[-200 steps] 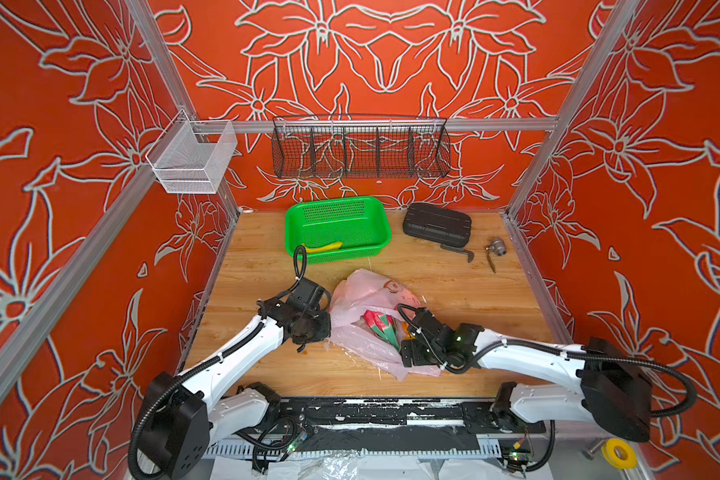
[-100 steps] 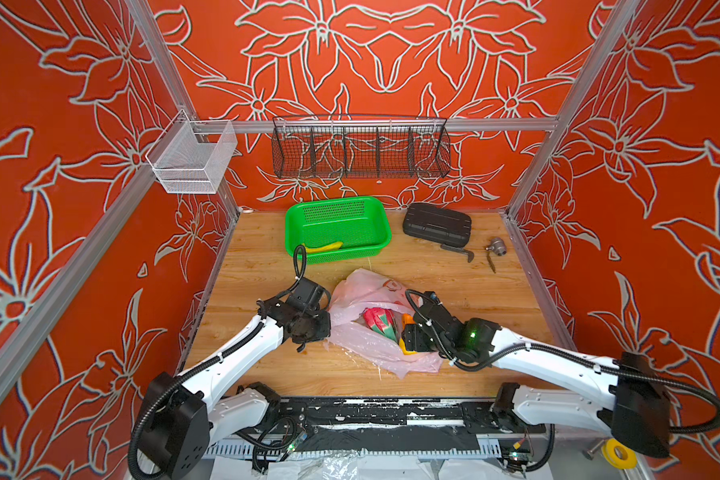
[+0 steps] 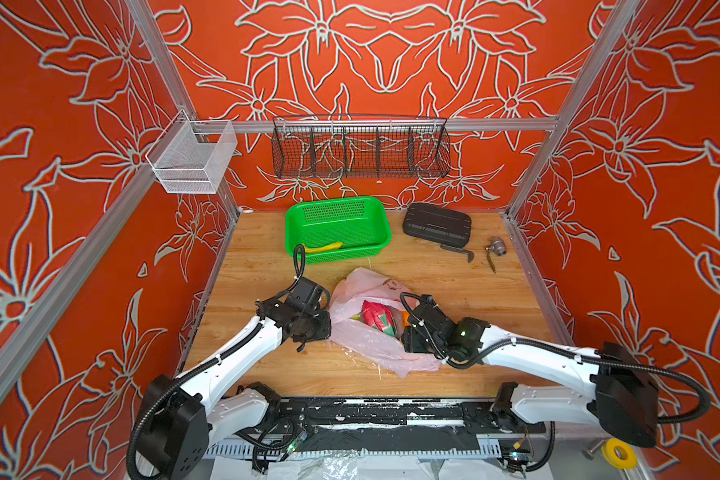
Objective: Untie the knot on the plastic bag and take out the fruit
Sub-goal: 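Draw the right gripper back with the yellow apple while the left gripper holds the bag, then bring the yellow apple to the left gripper while the left gripper closes on it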
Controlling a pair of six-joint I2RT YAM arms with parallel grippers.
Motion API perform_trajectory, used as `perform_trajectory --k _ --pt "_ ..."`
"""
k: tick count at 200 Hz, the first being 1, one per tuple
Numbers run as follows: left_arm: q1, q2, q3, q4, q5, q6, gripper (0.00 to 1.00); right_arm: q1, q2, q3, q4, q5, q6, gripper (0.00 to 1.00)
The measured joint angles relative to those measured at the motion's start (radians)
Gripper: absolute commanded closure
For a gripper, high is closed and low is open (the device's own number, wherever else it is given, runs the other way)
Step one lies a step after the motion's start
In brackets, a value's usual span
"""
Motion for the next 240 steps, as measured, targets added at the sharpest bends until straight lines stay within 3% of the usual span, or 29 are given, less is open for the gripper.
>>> perform_trajectory --k 53,114,170,240 --pt "0.000 -0.136 0.070 0.004 0.035 0.032 0.35 -0.002 -0.138 0.005 -0.003 0.031 0.016 0.47" --pt "0.000 -0.285 0.126 0.124 0.163 0.144 0.28 -0.055 -0.205 0.050 0.042 0.058 0.029 0.48" --pt "-0.060 -0.253 0.138 0.385 0.298 0.379 0.17 -0.176 -0.208 0.211 0.050 -0.056 0.013 0.49" --pt "-0.166 -0.079 0.182 0.692 0.294 0.662 0.12 -0.341 -0.129 0.465 0.090 -0.243 0.001 0.49"
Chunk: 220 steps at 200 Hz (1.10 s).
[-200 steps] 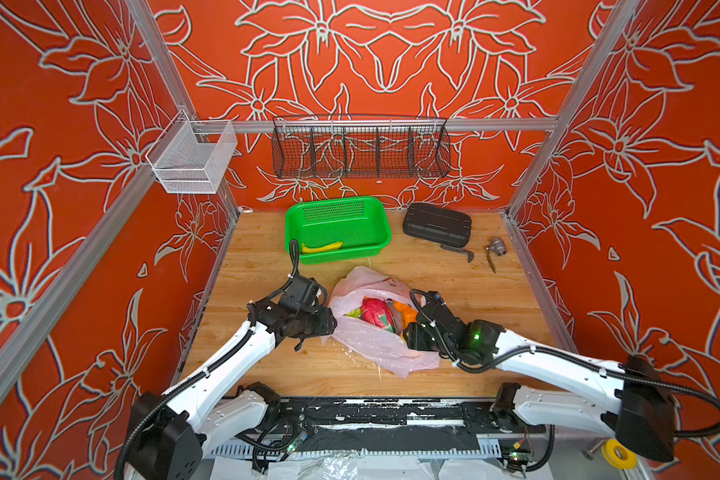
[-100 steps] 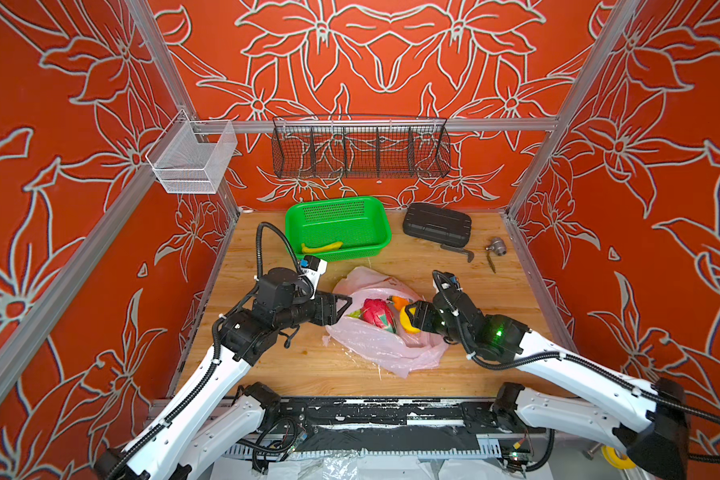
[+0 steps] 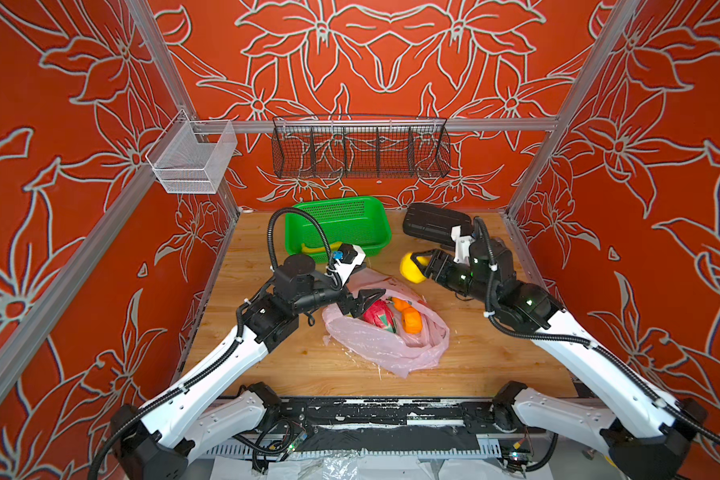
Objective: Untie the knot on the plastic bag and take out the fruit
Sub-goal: 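Bring the yellow apple to the left gripper while the left gripper closes on it, then carry the yellow apple toward the green basket with the left gripper while the right withdraws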
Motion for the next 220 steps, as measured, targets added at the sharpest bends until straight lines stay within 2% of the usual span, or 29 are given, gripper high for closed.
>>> perform_trajectory --k 34,63,99,135,174,187,203,220 --pt "-0.016 0.097 0.005 0.146 -0.026 0.067 0.08 -0.028 0.066 0.062 0.056 -0.069 0.014 0.49" --pt "-0.017 0.187 0.066 0.211 -0.070 0.106 0.04 -0.036 0.110 0.088 0.097 -0.109 0.029 0.49" --pt "-0.017 0.283 0.138 0.275 -0.085 0.114 0.04 -0.038 0.125 0.088 0.129 -0.137 0.042 0.49" --pt "-0.018 0.335 0.166 0.304 -0.091 0.109 0.15 -0.038 0.125 0.088 0.158 -0.156 0.060 0.49" --pt "-0.018 0.352 0.180 0.306 -0.092 0.103 0.41 -0.039 0.125 0.087 0.170 -0.166 0.076 0.48" --pt "-0.018 0.352 0.183 0.302 -0.092 0.109 0.44 -0.040 0.125 0.087 0.171 -0.167 0.079 0.44" --pt "-0.021 0.352 0.186 0.295 -0.098 0.110 0.45 -0.040 0.125 0.087 0.172 -0.167 0.080 0.26" --pt "-0.024 0.352 0.196 0.275 -0.121 0.106 0.47 -0.041 0.122 0.087 0.172 -0.163 0.077 0.16"
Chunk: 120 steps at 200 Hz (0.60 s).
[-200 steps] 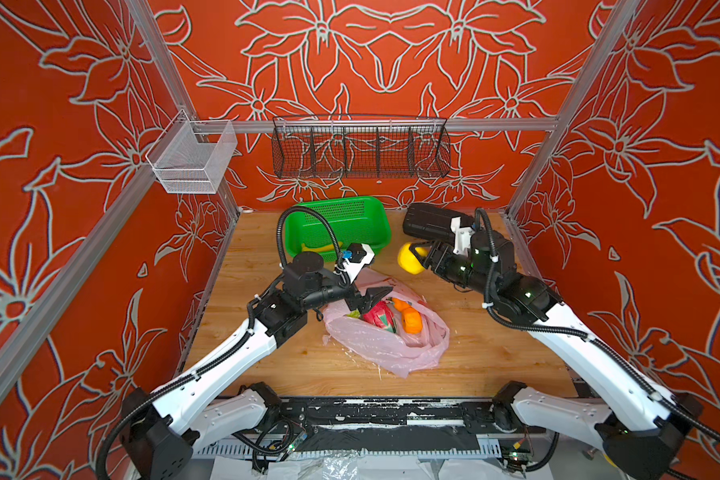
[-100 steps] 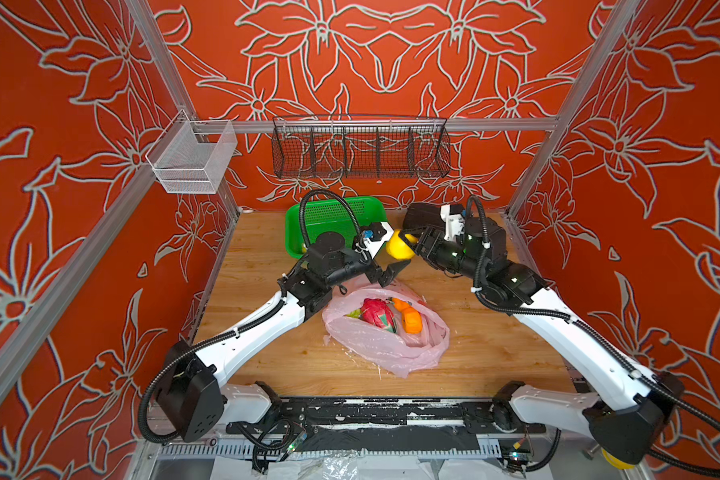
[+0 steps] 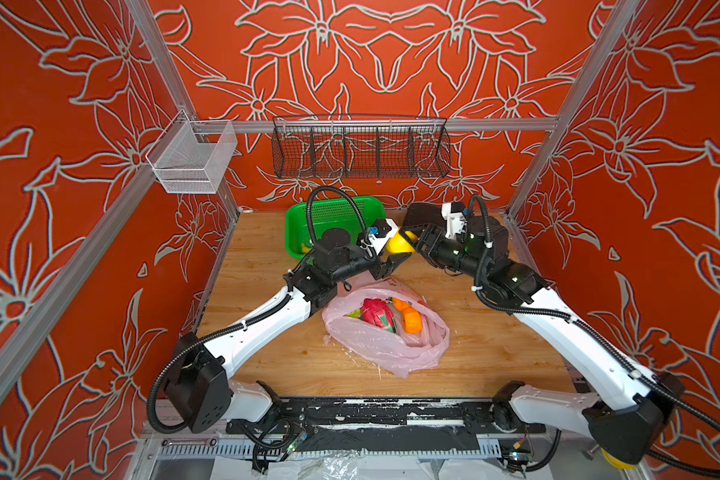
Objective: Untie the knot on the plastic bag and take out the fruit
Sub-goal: 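Carry the yellow apple toward the green basket with the left gripper while the right withdraws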
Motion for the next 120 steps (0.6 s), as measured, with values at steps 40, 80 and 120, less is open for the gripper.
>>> perform_trajectory --k 40,80,120 --pt "0.011 0.000 0.013 -0.058 -0.126 -0.011 0.50 0.000 -0.116 -0.078 -0.004 0.085 -0.019 0.03" --pt "0.107 0.043 0.076 -0.159 -0.191 -0.102 0.51 -0.001 -0.292 -0.233 0.048 0.170 -0.026 0.03" --pt "0.262 0.127 0.125 -0.275 -0.247 -0.243 0.51 -0.001 -0.340 -0.307 0.050 0.174 -0.042 0.03"
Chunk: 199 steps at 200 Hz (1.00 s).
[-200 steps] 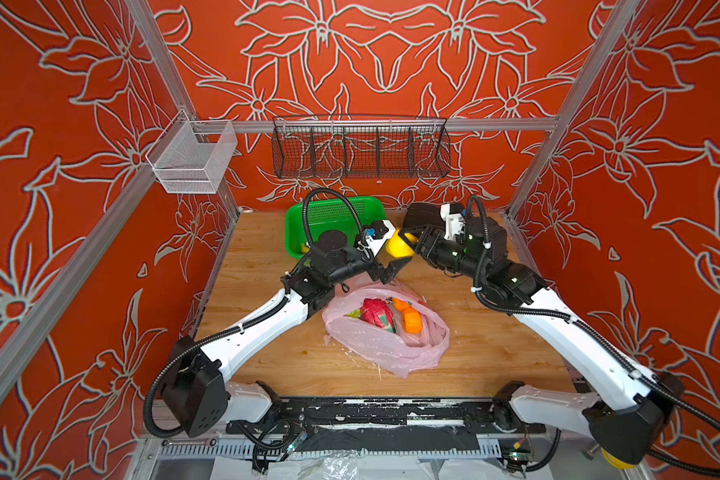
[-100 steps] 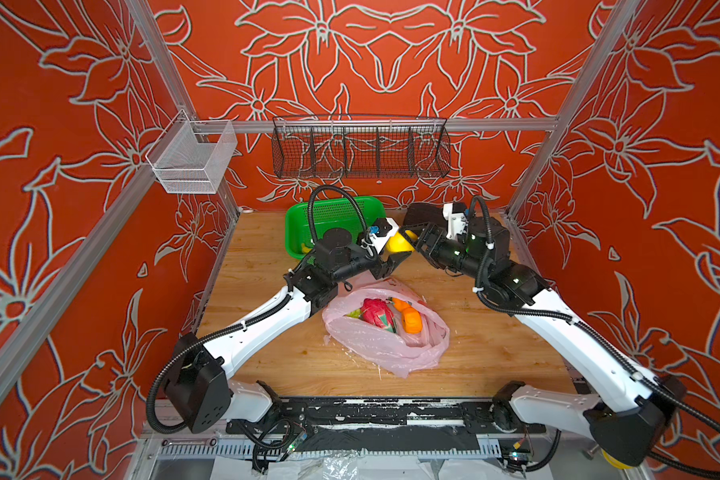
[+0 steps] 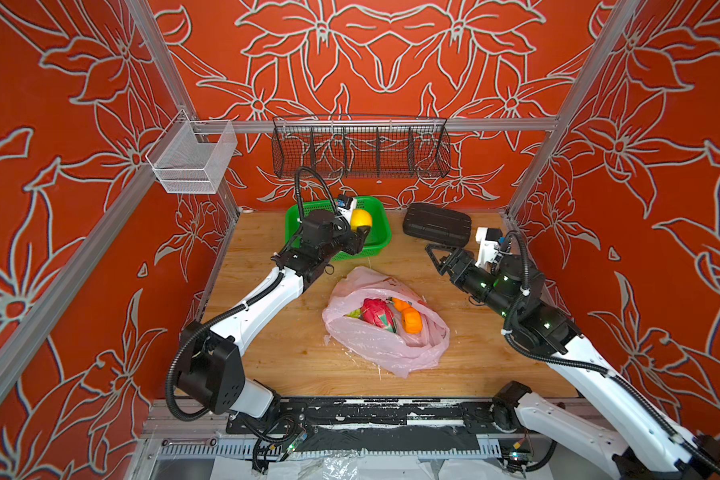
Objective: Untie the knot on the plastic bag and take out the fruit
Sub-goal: 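Carry the yellow apple toward the green basket with the left gripper while the right withdraws, then lower the yellow apple into the green basket and open the left gripper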
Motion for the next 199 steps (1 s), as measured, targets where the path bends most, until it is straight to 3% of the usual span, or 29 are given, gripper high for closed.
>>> perform_trajectory --k 55,117,199 --pt "0.147 0.168 0.099 -0.190 -0.044 -0.123 0.53 0.000 -0.054 -0.021 -0.019 -0.014 -0.024 0.04" --pt "0.262 0.417 0.333 -0.383 -0.073 -0.257 0.55 0.000 -0.121 -0.039 -0.076 -0.006 -0.037 0.04" --pt "0.307 0.700 0.568 -0.492 -0.034 -0.336 0.50 0.000 -0.201 -0.039 -0.140 0.035 -0.042 0.04"
